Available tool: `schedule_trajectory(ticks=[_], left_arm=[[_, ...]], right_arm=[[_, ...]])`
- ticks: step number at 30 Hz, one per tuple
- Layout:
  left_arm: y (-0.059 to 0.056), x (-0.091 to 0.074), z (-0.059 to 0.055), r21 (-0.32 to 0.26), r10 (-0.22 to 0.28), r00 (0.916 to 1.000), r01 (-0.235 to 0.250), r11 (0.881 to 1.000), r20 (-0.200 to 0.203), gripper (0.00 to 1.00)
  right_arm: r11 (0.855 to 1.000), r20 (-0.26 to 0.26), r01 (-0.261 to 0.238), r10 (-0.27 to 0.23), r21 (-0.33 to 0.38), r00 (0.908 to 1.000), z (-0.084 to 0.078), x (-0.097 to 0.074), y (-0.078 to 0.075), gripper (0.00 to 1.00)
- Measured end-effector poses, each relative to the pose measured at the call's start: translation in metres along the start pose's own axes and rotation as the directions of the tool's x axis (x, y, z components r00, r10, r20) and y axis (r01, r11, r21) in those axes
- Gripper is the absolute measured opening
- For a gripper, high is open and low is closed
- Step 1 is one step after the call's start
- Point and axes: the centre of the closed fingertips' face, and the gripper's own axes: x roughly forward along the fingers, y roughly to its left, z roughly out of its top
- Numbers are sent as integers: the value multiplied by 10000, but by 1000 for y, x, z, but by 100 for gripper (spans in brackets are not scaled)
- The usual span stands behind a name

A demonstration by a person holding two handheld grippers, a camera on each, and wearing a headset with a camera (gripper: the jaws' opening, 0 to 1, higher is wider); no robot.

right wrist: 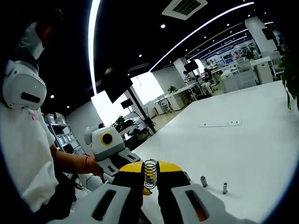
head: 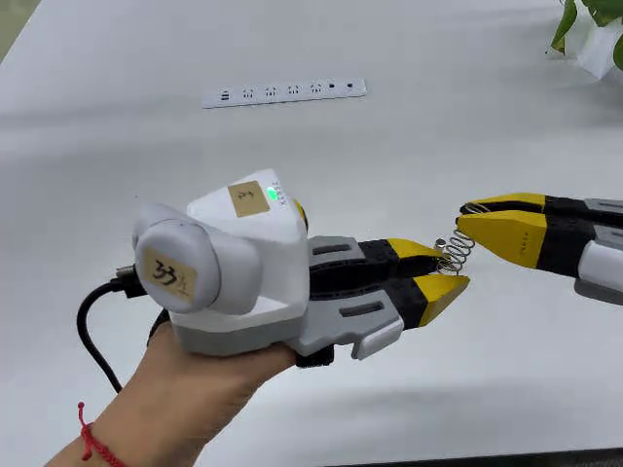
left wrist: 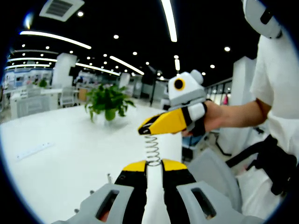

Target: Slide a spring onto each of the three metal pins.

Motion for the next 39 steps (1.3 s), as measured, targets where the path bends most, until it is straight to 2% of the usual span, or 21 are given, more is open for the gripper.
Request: schedule_trajectory(ticks=[10, 14, 20, 39], left_arm=[[-1, 1, -3, -17, -66, 9999, 66, 10000, -109, 11], [-1, 1, -3, -18, -73, 9999, 73, 10000, -108, 11], [-1, 1, -3, -125, -109, 9999, 108, 9999, -43, 11], [-2, 1, -4, -86, -157, 9999, 157, 9998, -51, 10]], right_arm=[[9937, -878, -138, 40, -1112, 9961, -5, 4, 6, 11], [9898, -1079, -177, 24, -1414, 9942, -6, 5, 7, 11], [9842, -1237, -223, 4, -1756, 9923, -6, 6, 10, 11], [9775, -1447, -240, -67, -2096, 9895, -6, 5, 10, 12]])
